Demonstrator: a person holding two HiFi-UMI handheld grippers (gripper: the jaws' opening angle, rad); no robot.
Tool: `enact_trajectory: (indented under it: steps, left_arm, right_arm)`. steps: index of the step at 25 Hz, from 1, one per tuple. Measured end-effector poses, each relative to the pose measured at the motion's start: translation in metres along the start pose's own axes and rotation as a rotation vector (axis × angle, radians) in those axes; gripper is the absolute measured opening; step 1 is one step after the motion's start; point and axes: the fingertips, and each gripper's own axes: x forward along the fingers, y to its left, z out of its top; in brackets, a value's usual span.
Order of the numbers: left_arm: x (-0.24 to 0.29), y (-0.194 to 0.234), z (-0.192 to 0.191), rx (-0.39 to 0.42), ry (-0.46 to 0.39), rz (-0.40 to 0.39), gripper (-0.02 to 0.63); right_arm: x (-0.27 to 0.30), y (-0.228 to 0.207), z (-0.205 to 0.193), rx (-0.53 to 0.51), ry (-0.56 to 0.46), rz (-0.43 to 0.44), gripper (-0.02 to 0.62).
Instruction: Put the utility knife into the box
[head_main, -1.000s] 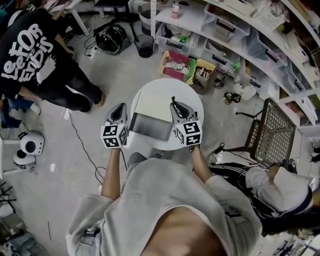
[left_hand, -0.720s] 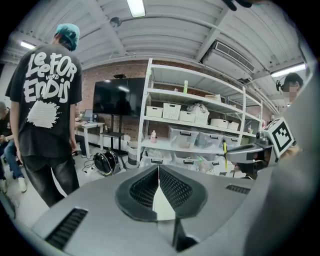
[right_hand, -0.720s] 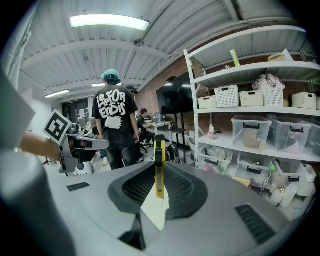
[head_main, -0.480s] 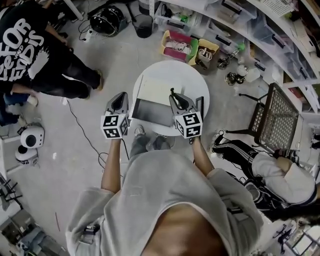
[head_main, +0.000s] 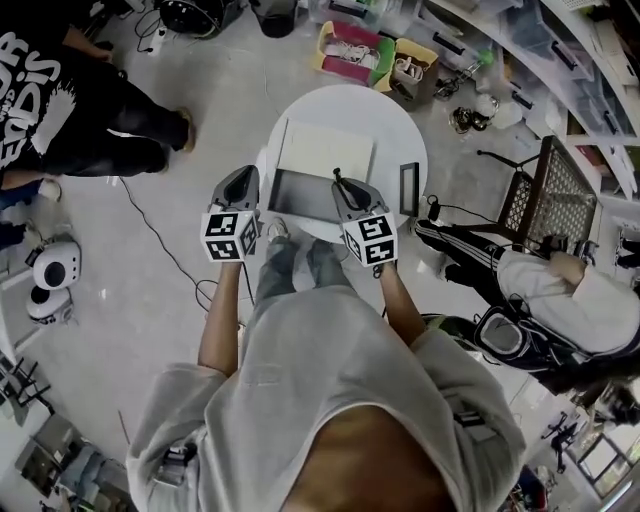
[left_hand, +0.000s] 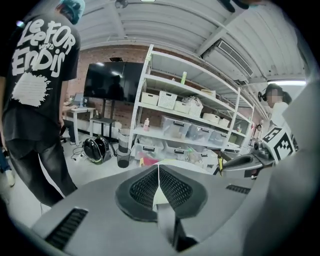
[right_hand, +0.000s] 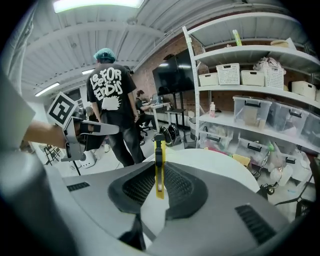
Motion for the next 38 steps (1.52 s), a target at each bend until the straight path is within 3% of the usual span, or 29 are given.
enact_trajectory:
  steps: [8,18,21,38]
  left_arm:
    - [-0.007,0.006,-0.025,-0.017,0.044,-0.013,0.023]
    - [-0.013,0.012,-0.039,-0.034,0.065,0.006,0.023]
    - [-0.018,0.015,-0.041,-0.042,0.064,0.016,0.023]
    - [-0.029,0.032,-0.05,-0.078,0.071,0.057,0.023]
  right_arm:
    - [0.009,0.027,-0.031,-0.135,0.118,0.038,0.072]
    - [0.037,0.049,-0.092,-0.642,0.377,0.143,0.072]
    - [0.05,0.053,-0.109,-0.742,0.459,0.169,0.072]
    - [0.108,0.042,-0.169,-0.741,0.717,0.19,0.072]
